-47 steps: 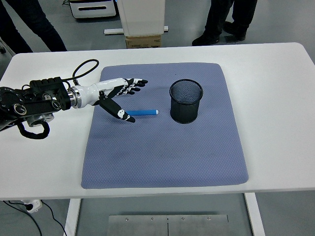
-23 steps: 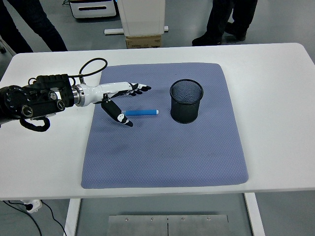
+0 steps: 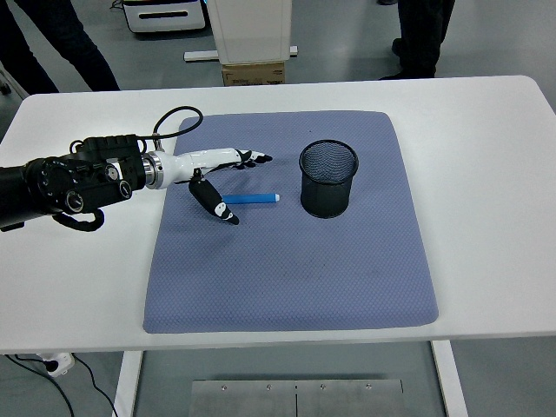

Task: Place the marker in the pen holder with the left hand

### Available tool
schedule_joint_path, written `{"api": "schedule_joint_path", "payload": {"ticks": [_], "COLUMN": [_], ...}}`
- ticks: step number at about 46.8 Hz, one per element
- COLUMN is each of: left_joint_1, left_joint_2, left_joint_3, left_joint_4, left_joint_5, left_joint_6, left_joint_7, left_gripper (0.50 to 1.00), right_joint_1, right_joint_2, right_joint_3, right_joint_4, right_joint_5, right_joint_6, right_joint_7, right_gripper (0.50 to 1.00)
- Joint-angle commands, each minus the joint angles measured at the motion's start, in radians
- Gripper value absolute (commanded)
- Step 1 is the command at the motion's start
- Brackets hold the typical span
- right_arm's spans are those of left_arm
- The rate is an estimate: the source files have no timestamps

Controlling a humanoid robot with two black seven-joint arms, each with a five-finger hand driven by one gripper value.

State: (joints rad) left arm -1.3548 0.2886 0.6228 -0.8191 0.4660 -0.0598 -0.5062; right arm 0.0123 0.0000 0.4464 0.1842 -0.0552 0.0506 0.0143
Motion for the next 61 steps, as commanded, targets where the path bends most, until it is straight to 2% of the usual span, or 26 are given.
{"api": "schedule_joint_path", "payload": {"ticks": [1, 11, 47, 51, 54, 61], "left_joint_1": [0.003, 0.005, 0.005, 0.006, 0.006, 0.006], "left_joint_2": [0.0, 0.0, -0.008, -0.008, -0.008, -0.017], "left_joint_3": [0.003, 0.003, 0.005, 0.005, 0.005, 0.005], "left_joint_4": [0.0, -0.002, 0.009, 0.009, 0.009, 0.011], "left_joint_5": [0.008, 0.077, 0.107, 0.152, 0.171, 0.18], "left_joint_6": [0.002, 0.051, 0.049, 0.058, 0.077, 0.083], "left_joint_7": [-0.002, -0.003, -0.008, -0.008, -0.008, -0.003], "left_gripper": [1.0, 1.0, 1.0, 0.906, 0.886, 0.874], "right_joint_1": [0.0, 0.0, 0.0, 0.0, 0.0, 0.0], "right_joint_2": [0.0, 0.0, 0.0, 0.0, 0.0, 0.0], "right_joint_3": [0.0, 0.0, 0.0, 0.0, 0.0, 0.0], "right_joint_4": [0.0, 0.0, 0.0, 0.0, 0.0, 0.0], "right_joint_5": [0.0, 0.0, 0.0, 0.0, 0.0, 0.0], "right_joint_6": [0.0, 0.0, 0.0, 0.0, 0.0, 0.0], "right_joint_7": [-0.001, 0.0, -0.001, 0.001, 0.0, 0.0], "right_gripper": [1.0, 1.0, 1.0, 1.0, 1.0, 1.0]}}
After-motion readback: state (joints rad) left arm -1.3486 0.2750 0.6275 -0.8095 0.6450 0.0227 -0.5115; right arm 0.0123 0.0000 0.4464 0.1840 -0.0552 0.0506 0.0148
